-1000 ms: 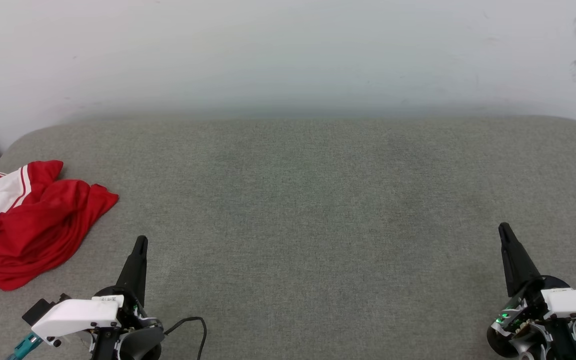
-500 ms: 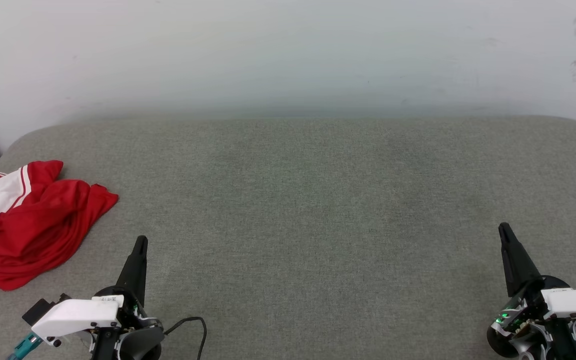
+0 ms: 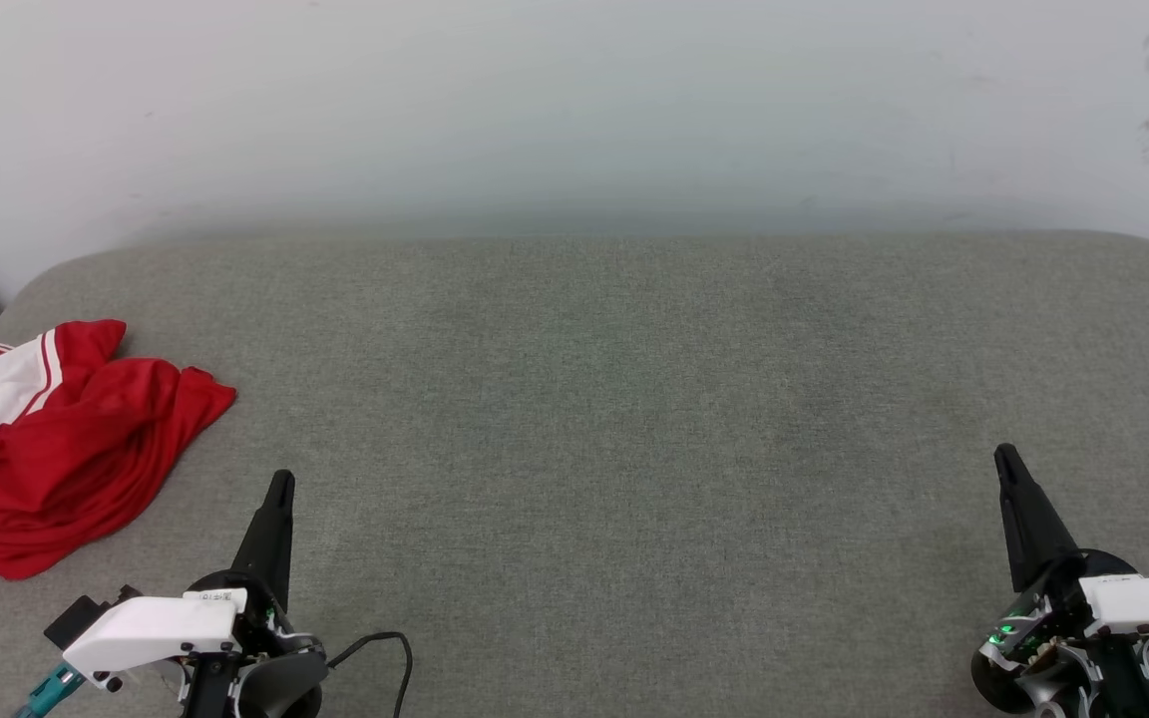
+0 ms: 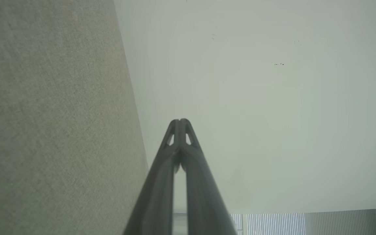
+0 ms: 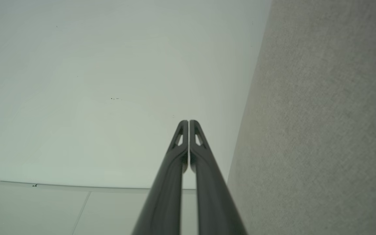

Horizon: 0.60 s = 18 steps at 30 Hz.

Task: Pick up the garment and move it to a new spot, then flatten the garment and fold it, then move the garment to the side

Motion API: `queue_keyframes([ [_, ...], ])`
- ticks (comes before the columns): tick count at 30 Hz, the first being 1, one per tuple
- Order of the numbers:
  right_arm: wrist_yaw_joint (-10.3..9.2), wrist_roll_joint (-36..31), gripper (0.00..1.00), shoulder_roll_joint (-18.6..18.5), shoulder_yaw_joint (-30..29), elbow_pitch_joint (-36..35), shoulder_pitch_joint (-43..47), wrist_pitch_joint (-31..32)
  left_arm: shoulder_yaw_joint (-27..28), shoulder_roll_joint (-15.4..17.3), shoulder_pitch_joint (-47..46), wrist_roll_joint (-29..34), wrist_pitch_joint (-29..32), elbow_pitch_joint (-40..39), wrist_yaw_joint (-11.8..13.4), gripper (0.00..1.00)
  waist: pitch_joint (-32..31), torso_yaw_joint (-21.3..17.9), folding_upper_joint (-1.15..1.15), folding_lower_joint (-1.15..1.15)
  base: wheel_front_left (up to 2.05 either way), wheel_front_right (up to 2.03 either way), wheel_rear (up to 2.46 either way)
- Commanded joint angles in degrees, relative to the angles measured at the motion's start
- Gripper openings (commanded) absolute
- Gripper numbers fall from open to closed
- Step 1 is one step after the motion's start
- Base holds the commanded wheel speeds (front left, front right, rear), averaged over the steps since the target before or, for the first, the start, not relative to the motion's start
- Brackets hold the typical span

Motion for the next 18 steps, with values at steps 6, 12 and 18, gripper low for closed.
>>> queue_keyframes([
  [6, -0.02, 0.2, 0.0, 0.16, 0.02, 0.03, -0.68, 0.0, 0.05, -0.08, -0.34, 0.02, 0.08, -0.06, -0.12, 0.0, 0.0, 0.0, 0.0, 0.0, 0.0, 0.0, 0.0],
  [12, -0.02, 0.2, 0.0, 0.16, 0.02, 0.03, -0.68, -0.01, 0.05, -0.08, -0.34, 0.02, 0.08, -0.06, -0.12, 0.0, 0.0, 0.0, 0.0, 0.0, 0.0, 0.0, 0.0],
  [18, 0.0, -0.2, 1.0, 0.03, 0.29, 0.72, 0.89, -0.34, -0.7, -0.07, 0.72, 0.12, -0.44, 0.83, 0.03, 1.0, 0.01, 0.0, 0.0, 0.0, 0.0, 0.0, 0.0],
])
